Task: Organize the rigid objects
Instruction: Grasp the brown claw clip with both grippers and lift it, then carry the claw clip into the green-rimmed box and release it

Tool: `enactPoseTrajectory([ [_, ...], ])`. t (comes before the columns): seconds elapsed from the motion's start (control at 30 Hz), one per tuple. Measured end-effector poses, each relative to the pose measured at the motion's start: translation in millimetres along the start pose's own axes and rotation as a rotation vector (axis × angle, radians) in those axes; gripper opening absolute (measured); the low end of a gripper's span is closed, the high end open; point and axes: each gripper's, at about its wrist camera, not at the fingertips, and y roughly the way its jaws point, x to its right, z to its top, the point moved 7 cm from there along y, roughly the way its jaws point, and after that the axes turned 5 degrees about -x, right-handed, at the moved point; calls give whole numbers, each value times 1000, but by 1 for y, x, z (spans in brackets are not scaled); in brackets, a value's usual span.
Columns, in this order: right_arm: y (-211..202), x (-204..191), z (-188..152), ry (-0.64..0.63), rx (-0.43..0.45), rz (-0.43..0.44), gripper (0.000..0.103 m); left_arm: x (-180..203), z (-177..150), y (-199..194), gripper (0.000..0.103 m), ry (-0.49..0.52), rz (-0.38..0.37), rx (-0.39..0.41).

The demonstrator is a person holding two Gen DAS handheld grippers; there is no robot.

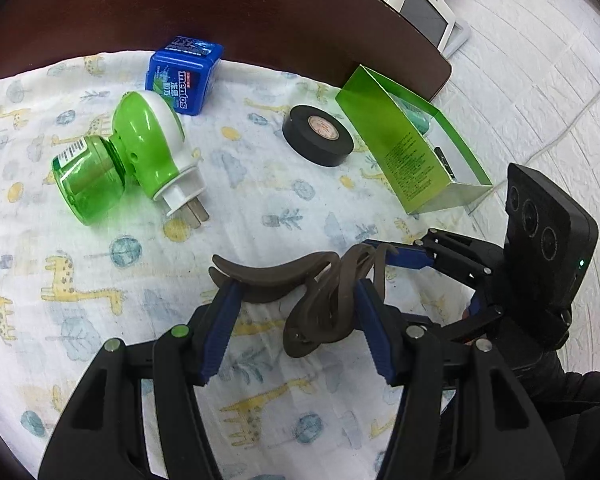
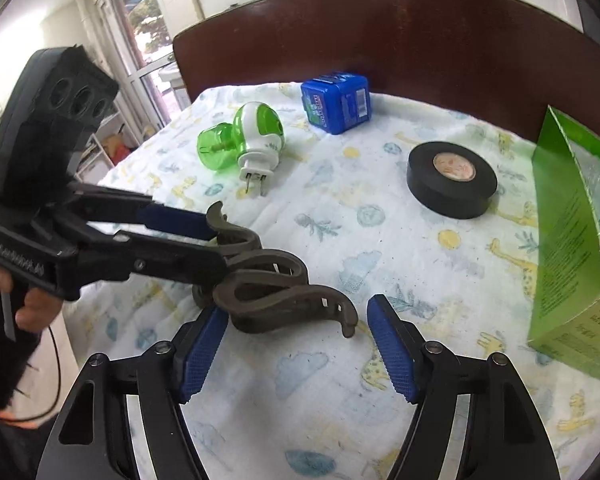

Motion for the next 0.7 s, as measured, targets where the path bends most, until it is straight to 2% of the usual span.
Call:
enactPoseTrajectory([
  [0.03,0,-2,0,-5,2,-3,62,2,0,-2,58,2,-1,4],
  [0.2,-18,-7,2,-22,61,-32,62,20,8,-17,58,36,-13,39],
  [0.37,-48,2,8,-16,122,-61,62,51,32,-24,58,108,-18,79],
  [0.5,-75,24,12,18,182,-87,62,88,61,-21,58,186,-22,98],
  [0.7,-131,78,15,92,283,-160,62,152,104,-2,58,314,-49,93],
])
